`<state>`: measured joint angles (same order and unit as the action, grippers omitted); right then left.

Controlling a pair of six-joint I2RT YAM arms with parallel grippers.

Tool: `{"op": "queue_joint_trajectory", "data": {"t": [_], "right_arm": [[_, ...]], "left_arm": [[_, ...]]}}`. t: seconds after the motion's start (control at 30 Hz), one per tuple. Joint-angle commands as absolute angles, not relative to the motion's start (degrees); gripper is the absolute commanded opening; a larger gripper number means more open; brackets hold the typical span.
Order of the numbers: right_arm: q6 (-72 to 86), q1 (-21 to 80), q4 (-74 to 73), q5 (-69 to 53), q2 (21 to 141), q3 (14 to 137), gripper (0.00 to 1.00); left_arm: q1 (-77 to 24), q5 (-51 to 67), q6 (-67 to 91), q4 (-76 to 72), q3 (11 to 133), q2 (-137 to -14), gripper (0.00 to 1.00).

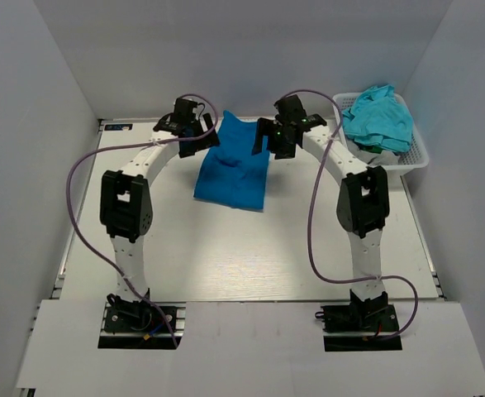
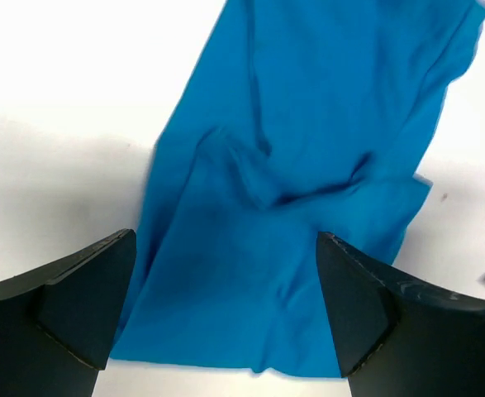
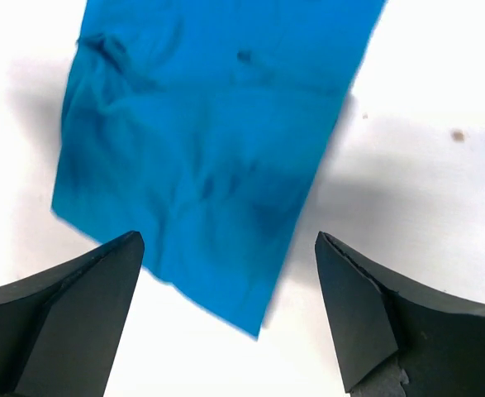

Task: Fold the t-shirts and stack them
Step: Fold the folded rectangular tshirt in 1/3 of the way

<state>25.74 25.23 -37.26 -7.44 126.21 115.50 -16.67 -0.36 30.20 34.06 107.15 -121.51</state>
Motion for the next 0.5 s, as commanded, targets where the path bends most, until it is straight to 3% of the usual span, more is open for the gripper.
{"op": "queue_joint_trajectory", "data": {"t": [0.0, 0.27, 0.47], "right_arm": [[23.1, 26.2, -34.5, -5.4, 117.7, 110.8, 0.90], [23.8, 29.0, -30.3, -10.9, 115.1, 96.1, 0.90], [21.0, 31.0, -25.6, -17.0, 116.6, 97.1, 0.90]], "left_arm": [[-16.5, 0.4, 28.7, 31.9, 96.9, -109.5, 1.00], [-16.5, 1.2, 28.7, 28.3, 79.7, -104.2, 1.00], [-16.0, -0.5, 29.3, 28.8, 77.0, -106.6, 1.00]]}}
